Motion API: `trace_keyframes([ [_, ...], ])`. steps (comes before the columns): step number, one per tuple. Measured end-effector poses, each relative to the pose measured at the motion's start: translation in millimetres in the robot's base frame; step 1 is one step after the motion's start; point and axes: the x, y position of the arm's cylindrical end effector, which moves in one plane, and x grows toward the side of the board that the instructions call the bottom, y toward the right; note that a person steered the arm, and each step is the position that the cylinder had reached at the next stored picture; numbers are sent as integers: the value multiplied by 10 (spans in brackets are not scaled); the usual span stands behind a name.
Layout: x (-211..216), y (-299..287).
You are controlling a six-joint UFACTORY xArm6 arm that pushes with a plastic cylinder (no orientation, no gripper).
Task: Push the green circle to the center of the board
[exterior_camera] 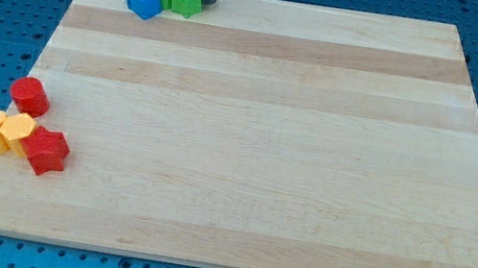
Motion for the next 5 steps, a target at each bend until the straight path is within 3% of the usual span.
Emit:
trace_keyframes([
  [2, -182, 84],
  [3, -183, -147],
  [4, -109, -916],
  [5, -170, -975],
])
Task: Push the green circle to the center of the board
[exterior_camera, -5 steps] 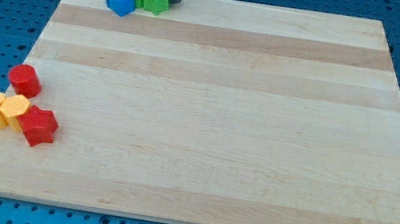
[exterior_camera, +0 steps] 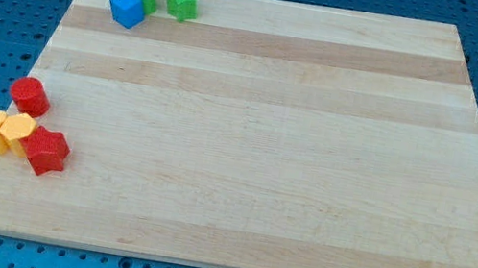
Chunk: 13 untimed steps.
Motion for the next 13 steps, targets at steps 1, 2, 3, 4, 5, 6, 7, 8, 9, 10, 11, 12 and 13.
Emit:
trace_keyframes([
  [1, 41, -125],
  [2, 82, 106],
  [3, 224, -82],
  [4, 299, -181],
  [5, 433, 1],
  [6, 576, 45],
  [7, 717, -82],
  [8, 891, 131],
  [9, 1082, 613],
  [10, 1419, 481],
  [11, 1612, 237],
  [12, 1619, 817],
  [13, 1834, 1002],
])
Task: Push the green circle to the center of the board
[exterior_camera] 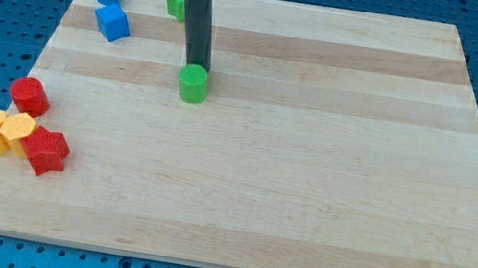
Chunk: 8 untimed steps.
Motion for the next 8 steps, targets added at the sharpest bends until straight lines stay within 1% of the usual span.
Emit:
trace_keyframes([
  [1, 129, -370],
  [2, 248, 85],
  [3, 248, 510],
  [4, 818, 411],
  [5, 1131, 705],
  [6, 911, 738],
  [7, 624, 623],
  [8, 894, 438],
])
